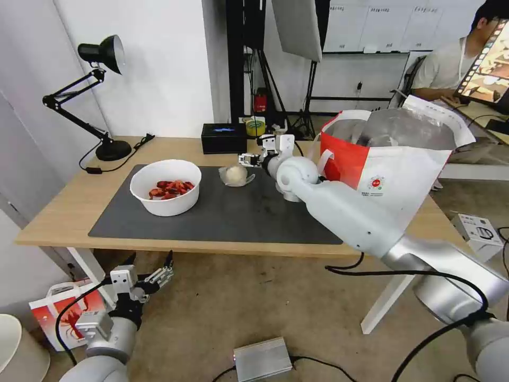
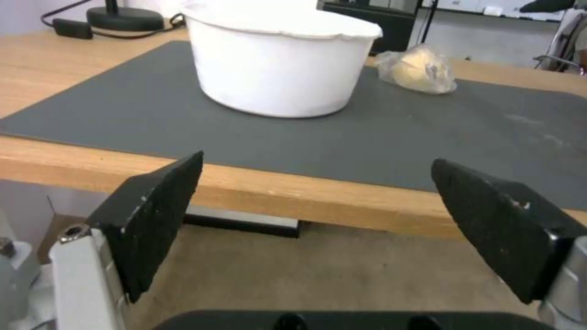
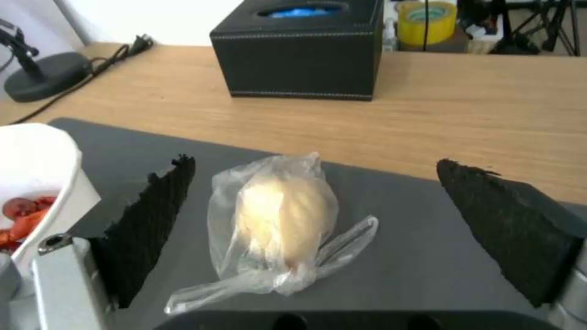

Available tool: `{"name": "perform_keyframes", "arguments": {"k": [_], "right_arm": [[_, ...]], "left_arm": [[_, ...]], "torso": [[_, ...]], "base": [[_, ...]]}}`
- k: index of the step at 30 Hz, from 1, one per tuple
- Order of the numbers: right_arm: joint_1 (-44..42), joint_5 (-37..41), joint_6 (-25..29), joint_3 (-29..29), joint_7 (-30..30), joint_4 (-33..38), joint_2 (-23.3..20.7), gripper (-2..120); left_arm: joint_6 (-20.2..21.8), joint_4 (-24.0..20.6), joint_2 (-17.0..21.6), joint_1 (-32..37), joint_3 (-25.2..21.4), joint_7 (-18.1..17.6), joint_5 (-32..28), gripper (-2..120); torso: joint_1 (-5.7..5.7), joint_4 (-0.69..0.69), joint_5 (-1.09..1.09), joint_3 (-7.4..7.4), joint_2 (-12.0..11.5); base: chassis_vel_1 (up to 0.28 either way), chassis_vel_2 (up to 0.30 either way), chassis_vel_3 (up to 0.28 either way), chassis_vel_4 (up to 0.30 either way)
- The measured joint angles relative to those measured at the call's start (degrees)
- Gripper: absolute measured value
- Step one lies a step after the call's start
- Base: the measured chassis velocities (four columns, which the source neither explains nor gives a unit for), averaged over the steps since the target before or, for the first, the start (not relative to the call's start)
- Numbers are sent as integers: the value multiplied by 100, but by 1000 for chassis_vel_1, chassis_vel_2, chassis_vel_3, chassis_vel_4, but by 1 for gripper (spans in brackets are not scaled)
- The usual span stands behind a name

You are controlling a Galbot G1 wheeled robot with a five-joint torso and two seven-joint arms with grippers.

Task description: Pick up the trash from the table and place it into the takeout bag.

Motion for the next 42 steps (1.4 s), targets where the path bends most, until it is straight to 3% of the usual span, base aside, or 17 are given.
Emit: {"name": "perform_keyframes", "arguments": {"k": [11, 31, 42], "right_arm": [[148, -98, -338, -17, -81, -472, 347, 100], [467, -951, -557, 228, -827, -2243, 1361, 100], [506, -1258, -560, 316, -1019, -2775, 1690, 100]], "left_arm": [[0, 74, 357, -103, -210, 97, -235, 100], [-40, 130, 355, -115, -172, 118, -239, 100], [-59, 132, 324, -133, -108, 122, -224, 100]], "torso": [[0, -1, 0, 0, 0], [0, 0, 0, 0, 0], [0, 0, 0, 0, 0]], "base": [[0, 0, 0, 0], [0, 0, 0, 0], [0, 0, 0, 0]]}}
